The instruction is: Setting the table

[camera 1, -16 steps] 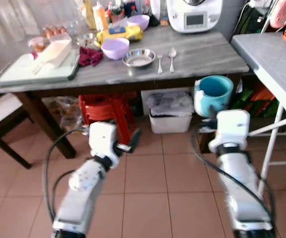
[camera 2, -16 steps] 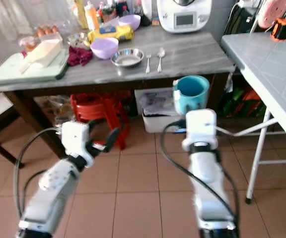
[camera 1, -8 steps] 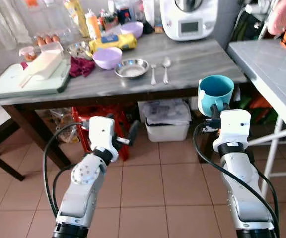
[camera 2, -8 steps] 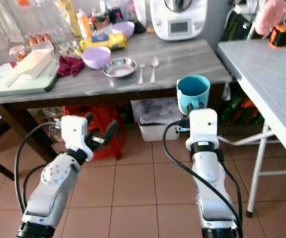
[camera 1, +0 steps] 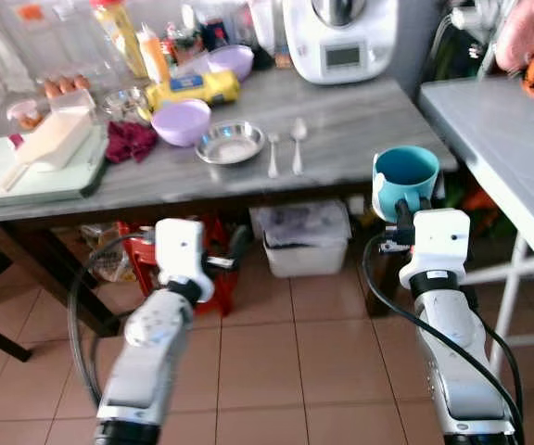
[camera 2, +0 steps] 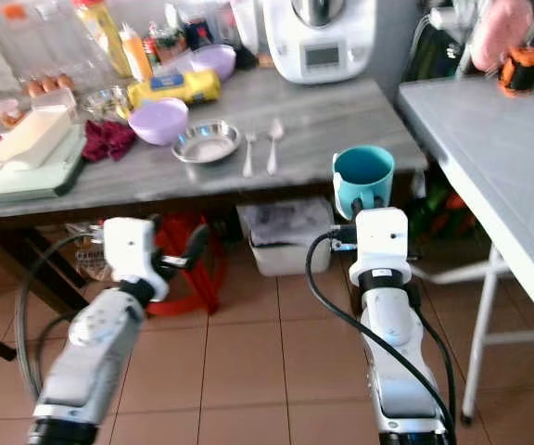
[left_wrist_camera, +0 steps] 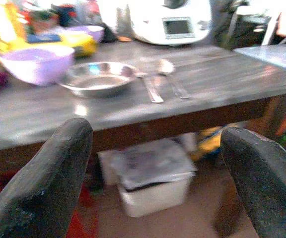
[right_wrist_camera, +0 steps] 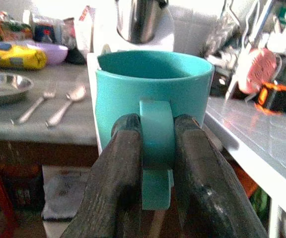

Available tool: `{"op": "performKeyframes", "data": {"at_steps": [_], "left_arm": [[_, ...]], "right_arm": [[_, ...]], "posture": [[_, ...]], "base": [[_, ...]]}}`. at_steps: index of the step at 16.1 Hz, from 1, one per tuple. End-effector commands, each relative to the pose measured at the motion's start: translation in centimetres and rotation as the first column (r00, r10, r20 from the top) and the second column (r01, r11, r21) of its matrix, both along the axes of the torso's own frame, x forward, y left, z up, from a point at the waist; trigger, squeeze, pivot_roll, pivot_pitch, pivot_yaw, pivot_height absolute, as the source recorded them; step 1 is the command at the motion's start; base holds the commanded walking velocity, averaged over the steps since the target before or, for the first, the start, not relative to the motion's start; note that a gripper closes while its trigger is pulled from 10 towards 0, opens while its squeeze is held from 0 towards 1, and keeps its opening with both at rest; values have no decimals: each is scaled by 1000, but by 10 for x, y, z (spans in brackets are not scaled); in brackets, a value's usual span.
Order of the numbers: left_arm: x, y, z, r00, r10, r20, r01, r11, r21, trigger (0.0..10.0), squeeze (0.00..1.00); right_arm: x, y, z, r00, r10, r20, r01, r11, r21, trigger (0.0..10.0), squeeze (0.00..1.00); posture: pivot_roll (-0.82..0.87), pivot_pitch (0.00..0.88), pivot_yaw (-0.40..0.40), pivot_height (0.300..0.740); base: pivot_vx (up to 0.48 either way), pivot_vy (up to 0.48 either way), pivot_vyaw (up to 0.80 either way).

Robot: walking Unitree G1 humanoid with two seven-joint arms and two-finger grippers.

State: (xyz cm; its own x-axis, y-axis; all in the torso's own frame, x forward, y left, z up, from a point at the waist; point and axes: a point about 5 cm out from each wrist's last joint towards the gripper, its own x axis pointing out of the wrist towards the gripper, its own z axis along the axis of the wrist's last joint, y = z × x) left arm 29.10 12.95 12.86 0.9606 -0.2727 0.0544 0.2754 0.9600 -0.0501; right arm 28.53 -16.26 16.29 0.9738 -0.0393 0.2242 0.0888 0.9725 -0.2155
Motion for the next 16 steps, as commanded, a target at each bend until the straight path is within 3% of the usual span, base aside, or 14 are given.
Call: {"op": "performKeyframes", "data": {"at_steps": [1, 3, 8, 16], "left_arm": [[-5, 19, -6, 999, 50, -9, -49, 998, 43, 10000, 0], [-13, 42, -14, 994, 105, -35, -102, 992, 78, 10000, 0], [-25, 65, -16, 987, 156, -39, -151, 981, 121, 10000, 0], [-29, 44, -15, 994, 94, -50, -89, 993, 77, 10000, 0]], "right_arm": [[-3, 7, 4, 999, 26, 23, -26, 1000, 8, 10000, 0], [-6, 4, 1, 1000, 17, 12, -17, 1000, 8, 10000, 0], [-6, 10, 1, 999, 39, 10, -39, 999, 16, 10000, 0], [-6, 7, 3, 999, 38, 11, -38, 999, 10, 10000, 0]], "posture": [[-93, 88, 94, 740], [-89, 90, 93, 740], [-76, 90, 84, 740], [-84, 104, 84, 740]], "base": [[368, 0, 0], [366, 0, 0], [367, 0, 0], [370, 0, 0]]}}
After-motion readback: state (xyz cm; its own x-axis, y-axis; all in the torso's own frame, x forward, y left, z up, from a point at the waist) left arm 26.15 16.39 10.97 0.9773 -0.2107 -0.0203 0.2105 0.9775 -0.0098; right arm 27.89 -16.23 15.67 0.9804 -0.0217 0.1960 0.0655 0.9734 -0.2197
